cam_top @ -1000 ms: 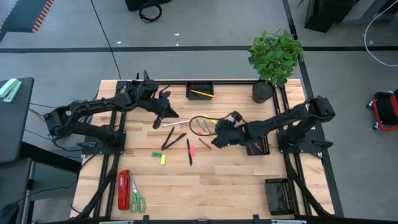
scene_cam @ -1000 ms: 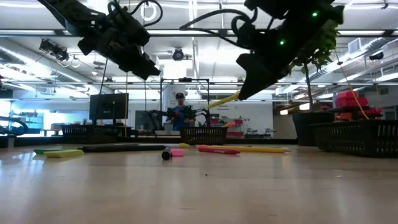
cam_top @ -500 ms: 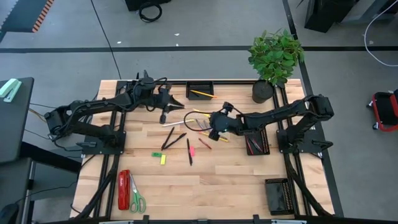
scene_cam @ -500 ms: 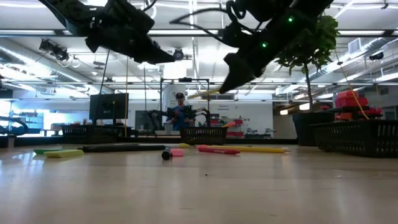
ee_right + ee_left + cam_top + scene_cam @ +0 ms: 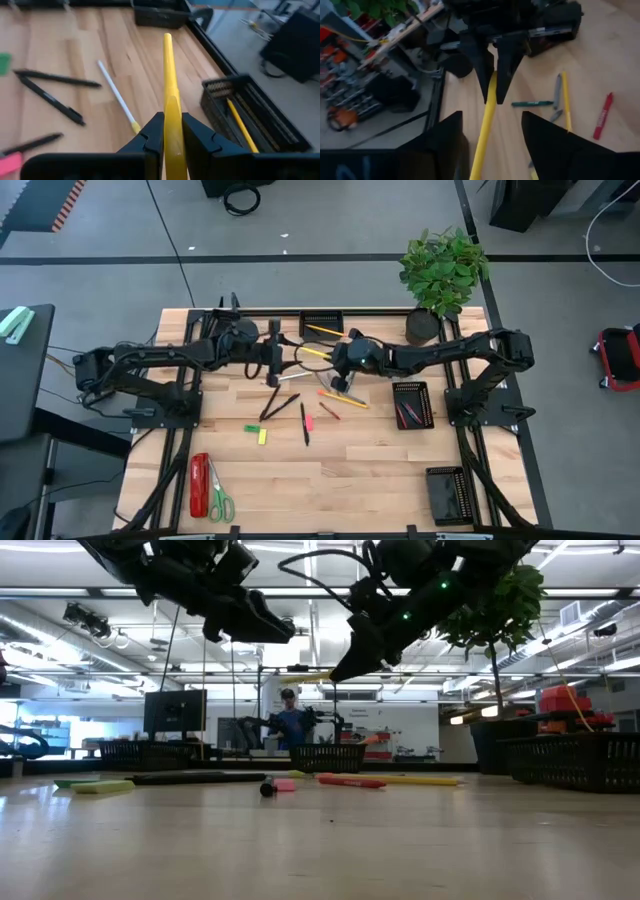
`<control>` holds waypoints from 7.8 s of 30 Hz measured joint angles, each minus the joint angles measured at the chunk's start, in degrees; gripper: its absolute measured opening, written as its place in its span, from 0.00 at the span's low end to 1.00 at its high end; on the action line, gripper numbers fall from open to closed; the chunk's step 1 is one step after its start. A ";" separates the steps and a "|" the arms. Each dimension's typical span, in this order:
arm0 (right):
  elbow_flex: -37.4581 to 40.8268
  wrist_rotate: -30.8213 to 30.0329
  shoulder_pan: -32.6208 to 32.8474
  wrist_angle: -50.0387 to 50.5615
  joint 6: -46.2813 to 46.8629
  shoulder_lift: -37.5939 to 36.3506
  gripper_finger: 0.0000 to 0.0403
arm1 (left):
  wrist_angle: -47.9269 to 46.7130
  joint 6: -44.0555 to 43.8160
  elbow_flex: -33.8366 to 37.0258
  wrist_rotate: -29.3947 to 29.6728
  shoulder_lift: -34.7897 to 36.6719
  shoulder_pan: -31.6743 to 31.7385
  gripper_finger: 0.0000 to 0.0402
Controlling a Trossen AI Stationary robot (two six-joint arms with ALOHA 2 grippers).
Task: Sort crayons/erasers/pens/pencils in bins
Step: Put the yellow pen into the top left black bin, then adjust the top left black bin, then put the black pen into the top left black bin
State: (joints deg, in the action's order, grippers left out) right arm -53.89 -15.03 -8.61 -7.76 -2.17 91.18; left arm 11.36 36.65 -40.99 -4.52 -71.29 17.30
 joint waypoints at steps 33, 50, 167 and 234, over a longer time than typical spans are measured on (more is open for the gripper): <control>-0.02 8.87 -1.04 -5.45 -0.72 -0.11 0.15 | -18.42 0.05 -14.03 20.33 -10.25 -4.73 0.43; -0.07 8.62 -1.06 -4.74 -0.93 -0.11 0.15 | -19.29 -1.68 -13.86 19.72 -10.25 -4.29 0.19; 8.63 26.27 -4.33 -14.22 1.12 -0.04 0.50 | -37.21 -19.08 -17.46 20.08 -26.85 27.85 0.47; 8.66 17.10 -4.26 4.34 -7.01 -2.23 0.50 | -53.43 -87.39 -18.58 41.51 -20.02 -33.64 0.37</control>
State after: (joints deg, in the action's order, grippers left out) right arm -45.23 2.08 -12.87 -3.42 -9.17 88.95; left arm -42.06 -50.74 -59.57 36.99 -91.31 -16.34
